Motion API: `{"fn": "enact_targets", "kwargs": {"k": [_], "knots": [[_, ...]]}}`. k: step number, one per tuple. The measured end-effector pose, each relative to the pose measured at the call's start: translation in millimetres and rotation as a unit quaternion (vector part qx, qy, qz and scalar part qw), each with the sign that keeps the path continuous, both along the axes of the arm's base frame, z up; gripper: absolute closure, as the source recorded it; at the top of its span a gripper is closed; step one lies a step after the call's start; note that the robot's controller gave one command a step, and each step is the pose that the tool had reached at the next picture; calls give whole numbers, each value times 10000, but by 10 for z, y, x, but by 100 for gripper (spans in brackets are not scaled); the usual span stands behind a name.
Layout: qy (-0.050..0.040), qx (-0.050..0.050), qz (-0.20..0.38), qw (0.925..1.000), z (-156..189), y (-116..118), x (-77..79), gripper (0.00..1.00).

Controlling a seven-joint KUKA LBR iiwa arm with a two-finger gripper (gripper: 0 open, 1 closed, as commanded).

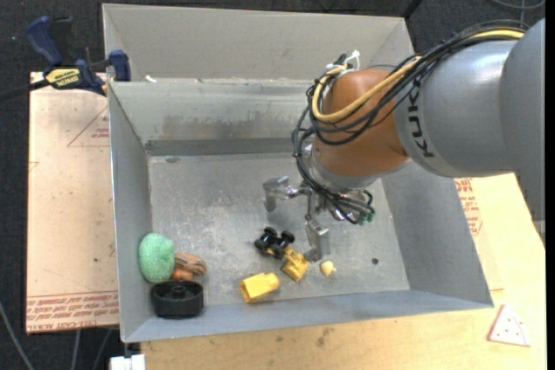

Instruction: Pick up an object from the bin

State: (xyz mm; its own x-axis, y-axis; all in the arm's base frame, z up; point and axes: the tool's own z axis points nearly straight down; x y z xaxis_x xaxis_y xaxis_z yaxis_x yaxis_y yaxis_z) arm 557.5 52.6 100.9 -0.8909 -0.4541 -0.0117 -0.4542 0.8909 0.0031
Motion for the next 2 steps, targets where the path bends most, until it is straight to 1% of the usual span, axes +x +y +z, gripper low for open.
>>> {"fn": "enact_targets", "kwargs": {"k": [1, 2], "knots": [[53, -63, 488, 9988, -130, -117, -276, 0], [44, -31, -206, 9998, -313, 480, -410, 100]]}}
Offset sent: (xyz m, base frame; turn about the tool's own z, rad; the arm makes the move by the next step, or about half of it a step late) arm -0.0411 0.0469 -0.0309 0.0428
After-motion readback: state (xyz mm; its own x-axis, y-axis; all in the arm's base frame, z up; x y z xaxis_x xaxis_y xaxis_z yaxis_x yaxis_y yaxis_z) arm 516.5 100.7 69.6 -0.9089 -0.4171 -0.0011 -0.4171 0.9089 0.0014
